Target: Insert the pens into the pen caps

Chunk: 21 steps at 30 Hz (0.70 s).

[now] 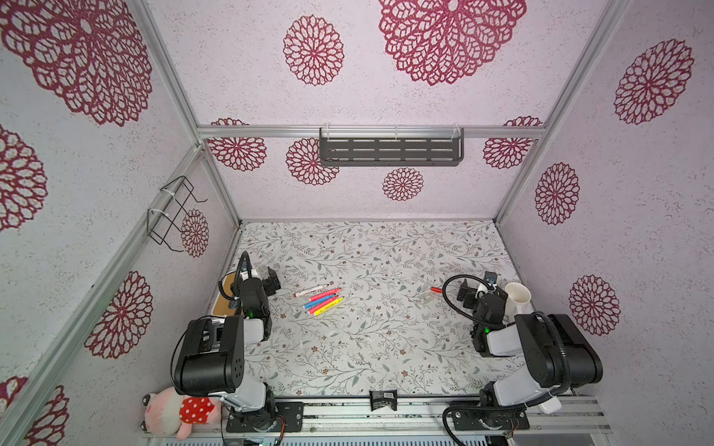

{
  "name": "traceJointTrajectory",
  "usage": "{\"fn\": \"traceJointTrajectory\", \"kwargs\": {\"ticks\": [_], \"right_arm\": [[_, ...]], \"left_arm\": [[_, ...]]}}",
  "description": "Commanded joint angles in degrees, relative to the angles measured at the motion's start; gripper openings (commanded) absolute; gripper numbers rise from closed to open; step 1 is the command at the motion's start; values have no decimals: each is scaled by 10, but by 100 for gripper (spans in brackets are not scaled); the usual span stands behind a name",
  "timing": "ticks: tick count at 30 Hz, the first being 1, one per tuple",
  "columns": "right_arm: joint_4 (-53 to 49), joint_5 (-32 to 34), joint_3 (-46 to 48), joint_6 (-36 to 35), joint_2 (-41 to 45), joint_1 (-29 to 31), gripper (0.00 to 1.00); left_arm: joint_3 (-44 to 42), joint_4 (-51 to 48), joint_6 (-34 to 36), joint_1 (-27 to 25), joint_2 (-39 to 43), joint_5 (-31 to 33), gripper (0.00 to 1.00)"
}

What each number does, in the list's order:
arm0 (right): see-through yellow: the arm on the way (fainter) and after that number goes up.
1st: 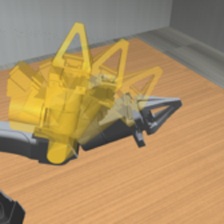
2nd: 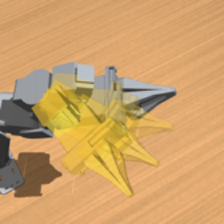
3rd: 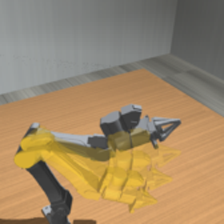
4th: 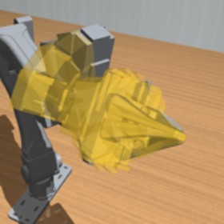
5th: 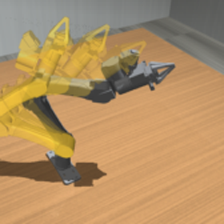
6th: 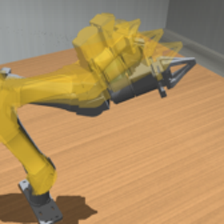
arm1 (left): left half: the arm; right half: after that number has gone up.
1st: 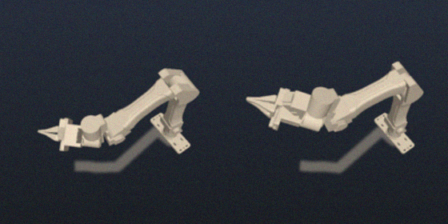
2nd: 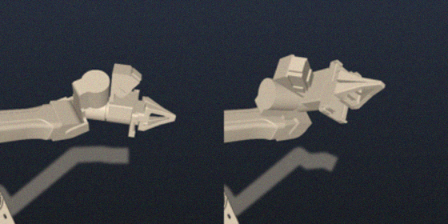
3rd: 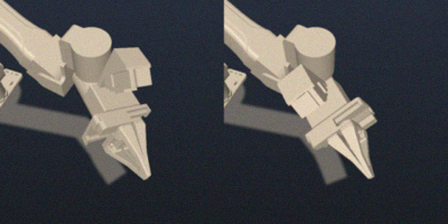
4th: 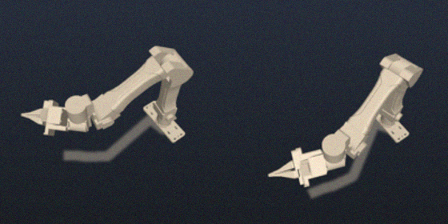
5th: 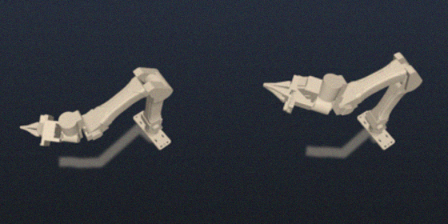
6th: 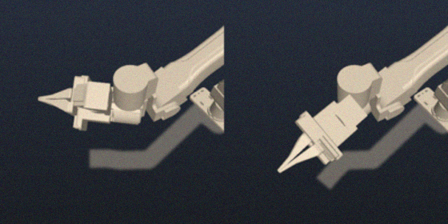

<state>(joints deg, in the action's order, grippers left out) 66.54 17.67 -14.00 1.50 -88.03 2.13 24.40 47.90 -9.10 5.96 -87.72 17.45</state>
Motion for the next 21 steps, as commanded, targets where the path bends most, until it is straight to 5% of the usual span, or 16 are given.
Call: {"fn": "traceJointTrajectory", "kwargs": {"ticks": [1,5,8,13,21], "right_arm": [[-72,-22,-13,-16,110,13,99],[-278,-54,-93,-11,259,33,99],[-493,-79,-177,157,344,29,99],[-535,-251,-199,267,377,23,99],[-700,-340,-292,277,338,37,99]], "left_arm": [[28,-93,0,-24,74,66,97],[88,-205,-25,-68,136,138,98],[173,-355,-108,-111,164,126,98],[276,-511,-172,-181,166,42,98],[295,-645,-232,-270,191,-50,99]]}}
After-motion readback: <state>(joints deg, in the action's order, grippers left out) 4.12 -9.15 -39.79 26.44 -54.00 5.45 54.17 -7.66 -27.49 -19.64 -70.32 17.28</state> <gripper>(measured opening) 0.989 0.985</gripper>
